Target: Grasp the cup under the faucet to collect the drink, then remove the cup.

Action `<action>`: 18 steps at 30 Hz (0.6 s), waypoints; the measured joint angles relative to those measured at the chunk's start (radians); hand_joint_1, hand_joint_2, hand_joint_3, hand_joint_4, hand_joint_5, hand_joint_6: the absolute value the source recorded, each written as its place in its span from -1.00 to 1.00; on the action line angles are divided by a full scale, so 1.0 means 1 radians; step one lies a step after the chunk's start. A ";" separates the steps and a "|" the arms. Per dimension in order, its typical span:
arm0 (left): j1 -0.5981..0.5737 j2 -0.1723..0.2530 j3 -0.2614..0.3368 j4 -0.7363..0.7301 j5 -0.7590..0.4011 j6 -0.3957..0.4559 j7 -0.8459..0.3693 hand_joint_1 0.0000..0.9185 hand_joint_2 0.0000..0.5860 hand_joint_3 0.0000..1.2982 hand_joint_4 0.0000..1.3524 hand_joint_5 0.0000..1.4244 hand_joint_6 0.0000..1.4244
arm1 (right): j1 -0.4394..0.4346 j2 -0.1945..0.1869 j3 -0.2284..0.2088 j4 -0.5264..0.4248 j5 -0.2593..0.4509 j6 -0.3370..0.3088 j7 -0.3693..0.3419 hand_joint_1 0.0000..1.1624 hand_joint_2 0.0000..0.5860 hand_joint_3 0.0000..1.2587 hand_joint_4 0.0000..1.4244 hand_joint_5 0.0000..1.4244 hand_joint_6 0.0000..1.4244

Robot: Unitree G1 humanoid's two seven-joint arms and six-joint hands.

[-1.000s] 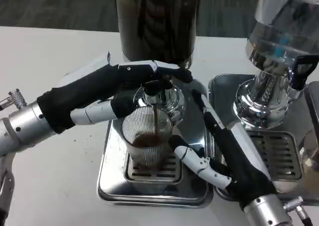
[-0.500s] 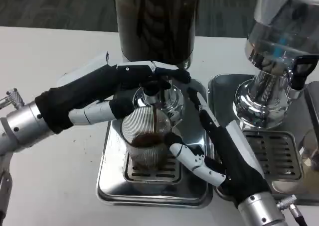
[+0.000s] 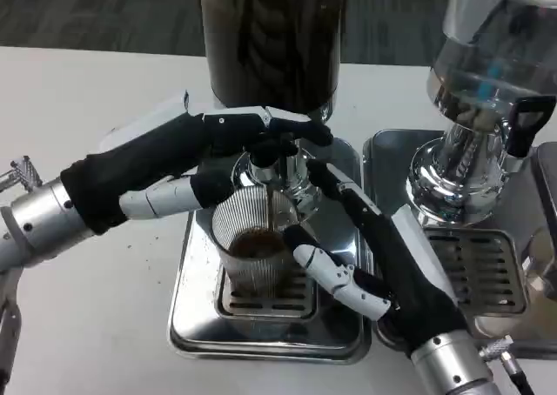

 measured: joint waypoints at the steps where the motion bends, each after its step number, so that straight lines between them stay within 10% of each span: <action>1: 0.001 0.000 0.000 -0.001 0.000 0.000 0.001 -1.00 -0.73 -0.53 -0.71 -0.83 -0.64 | -0.001 0.000 0.001 0.008 0.006 0.000 0.001 -0.37 -0.15 -0.80 -0.82 -0.85 -0.94; 18: 0.030 0.000 0.099 0.007 -0.002 -0.018 0.077 -1.00 -0.73 -0.56 -0.78 -0.83 -0.64 | -0.045 0.005 0.017 0.066 0.033 -0.031 0.011 -0.37 -0.13 -0.80 -0.89 -0.88 -0.97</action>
